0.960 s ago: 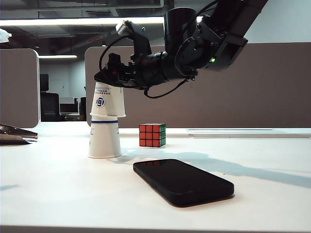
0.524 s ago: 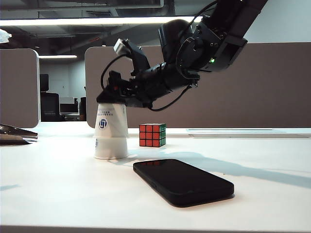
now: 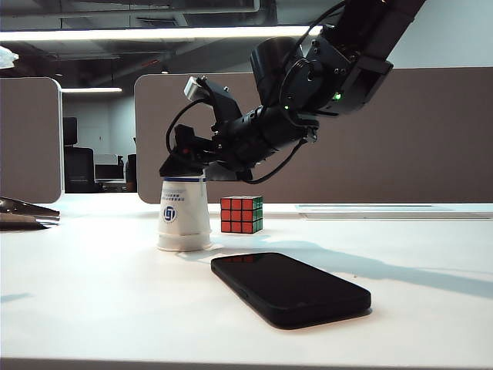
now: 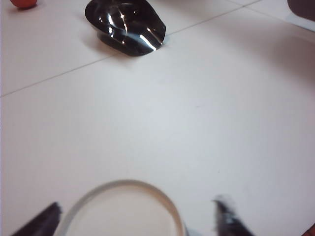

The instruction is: Carefully pick up the cup on the right and stack it on top of the cup on the left.

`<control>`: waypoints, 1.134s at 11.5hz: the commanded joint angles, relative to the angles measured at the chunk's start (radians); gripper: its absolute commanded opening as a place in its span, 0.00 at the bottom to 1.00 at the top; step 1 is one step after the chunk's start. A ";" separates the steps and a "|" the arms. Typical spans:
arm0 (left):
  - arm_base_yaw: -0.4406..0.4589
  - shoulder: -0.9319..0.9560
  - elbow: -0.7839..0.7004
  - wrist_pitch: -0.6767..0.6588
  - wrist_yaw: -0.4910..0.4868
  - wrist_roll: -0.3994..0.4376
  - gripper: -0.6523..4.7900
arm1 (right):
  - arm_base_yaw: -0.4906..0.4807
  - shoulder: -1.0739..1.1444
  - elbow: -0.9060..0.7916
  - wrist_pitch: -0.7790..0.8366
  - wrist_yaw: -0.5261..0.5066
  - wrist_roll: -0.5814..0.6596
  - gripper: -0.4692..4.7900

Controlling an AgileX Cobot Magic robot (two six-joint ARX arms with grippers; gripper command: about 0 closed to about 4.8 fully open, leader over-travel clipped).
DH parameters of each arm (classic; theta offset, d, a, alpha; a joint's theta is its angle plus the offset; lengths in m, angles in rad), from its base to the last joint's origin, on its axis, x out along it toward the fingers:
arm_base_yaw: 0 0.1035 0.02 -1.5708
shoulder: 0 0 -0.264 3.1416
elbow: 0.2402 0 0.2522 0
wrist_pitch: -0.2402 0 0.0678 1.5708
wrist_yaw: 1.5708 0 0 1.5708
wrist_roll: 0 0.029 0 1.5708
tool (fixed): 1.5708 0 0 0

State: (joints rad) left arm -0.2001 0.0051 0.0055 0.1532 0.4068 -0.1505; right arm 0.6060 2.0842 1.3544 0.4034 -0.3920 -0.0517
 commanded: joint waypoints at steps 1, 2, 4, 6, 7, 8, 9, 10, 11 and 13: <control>0.000 0.000 0.002 0.006 0.002 0.000 0.11 | 0.002 -0.003 0.005 0.033 -0.011 0.000 0.93; 0.000 0.000 0.002 0.005 0.001 0.000 0.11 | 0.002 -0.005 0.005 0.171 -0.018 0.077 0.93; 0.000 0.000 0.002 0.005 0.001 0.000 0.11 | 0.002 -0.005 0.005 0.235 -0.017 0.082 0.93; 0.000 0.000 0.002 0.005 0.001 0.000 0.11 | -0.035 -0.014 0.005 0.381 0.180 0.081 0.88; 0.000 0.000 0.002 0.005 0.001 0.000 0.11 | -0.044 -0.015 0.005 0.378 0.212 0.081 0.87; 0.000 0.000 0.002 0.005 0.001 0.000 0.11 | -0.076 -0.018 0.005 0.361 0.290 0.081 0.80; 0.000 0.000 0.002 0.005 0.001 0.000 0.11 | -0.092 -0.021 0.005 0.347 0.328 0.081 0.76; 0.000 0.000 0.002 0.005 0.001 0.001 0.11 | -0.146 -0.035 0.005 0.324 0.402 0.077 0.57; 0.000 0.000 0.002 0.005 0.000 0.001 0.11 | -0.191 -0.064 0.005 0.297 0.402 0.077 0.38; 0.000 0.000 0.002 0.005 0.000 0.001 0.11 | -0.265 -0.137 0.005 0.149 0.441 0.076 0.26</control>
State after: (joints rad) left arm -0.2001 0.0048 0.0055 0.1528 0.4068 -0.1505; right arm 0.3573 1.9705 1.3552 0.6010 0.0261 0.0257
